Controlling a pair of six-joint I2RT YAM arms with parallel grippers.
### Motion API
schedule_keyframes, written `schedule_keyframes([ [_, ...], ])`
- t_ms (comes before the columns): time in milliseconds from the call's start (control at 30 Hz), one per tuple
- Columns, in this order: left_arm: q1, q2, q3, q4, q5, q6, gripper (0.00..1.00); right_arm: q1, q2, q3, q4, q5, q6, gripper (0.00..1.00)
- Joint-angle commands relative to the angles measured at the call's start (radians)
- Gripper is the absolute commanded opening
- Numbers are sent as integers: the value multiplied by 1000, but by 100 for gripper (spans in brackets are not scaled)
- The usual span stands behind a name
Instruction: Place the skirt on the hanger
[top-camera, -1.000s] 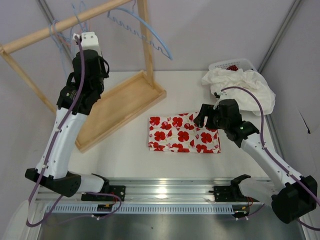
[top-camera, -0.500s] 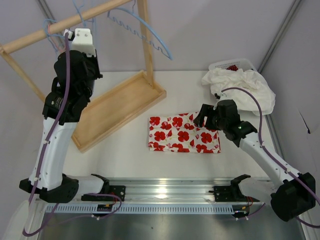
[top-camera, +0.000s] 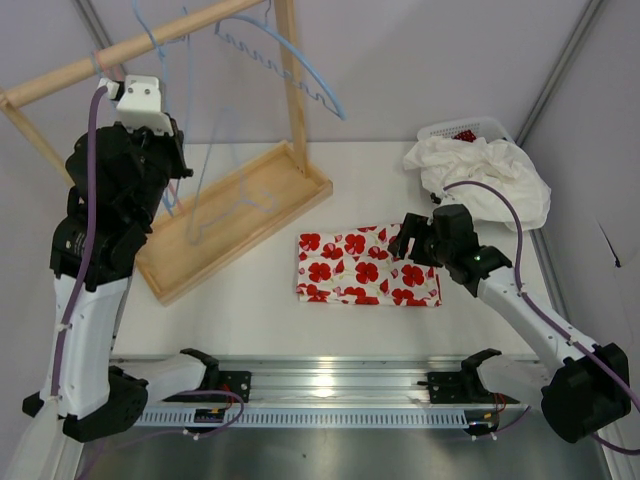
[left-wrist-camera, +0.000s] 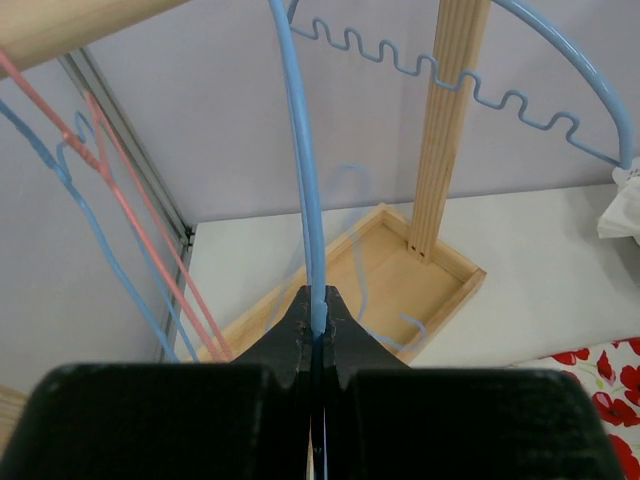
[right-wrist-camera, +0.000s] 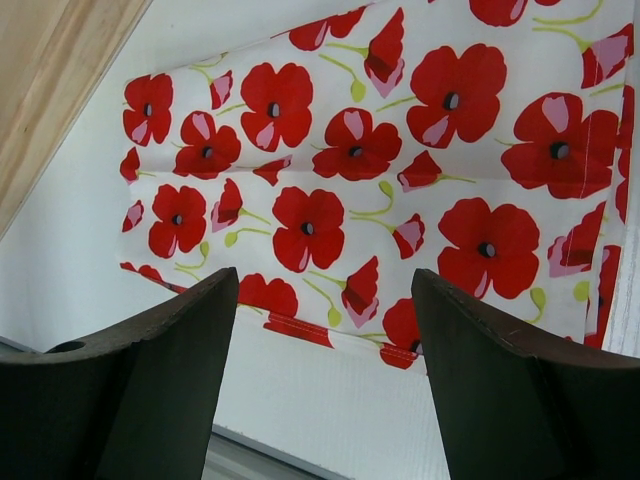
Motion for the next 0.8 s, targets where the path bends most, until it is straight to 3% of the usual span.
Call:
schedule_keyframes([
  [0,6,-23,-36,-35,9,-40,0,2,3,11,35,5,5,76],
  [300,6,-45,-63,-73,106,-97,0,0,1,5,38,-8,9,76],
  [500,6,-65,-125,-132,256,-127,0,2,-5,0,41,-8,15,76],
  [600,6,-89,-185,-161,270,-184,0,2,-8,-5,50,-18,23,77],
  [767,6,-193,-408,-146,319,-301,0,5,12,-5,81,-72,26,77],
])
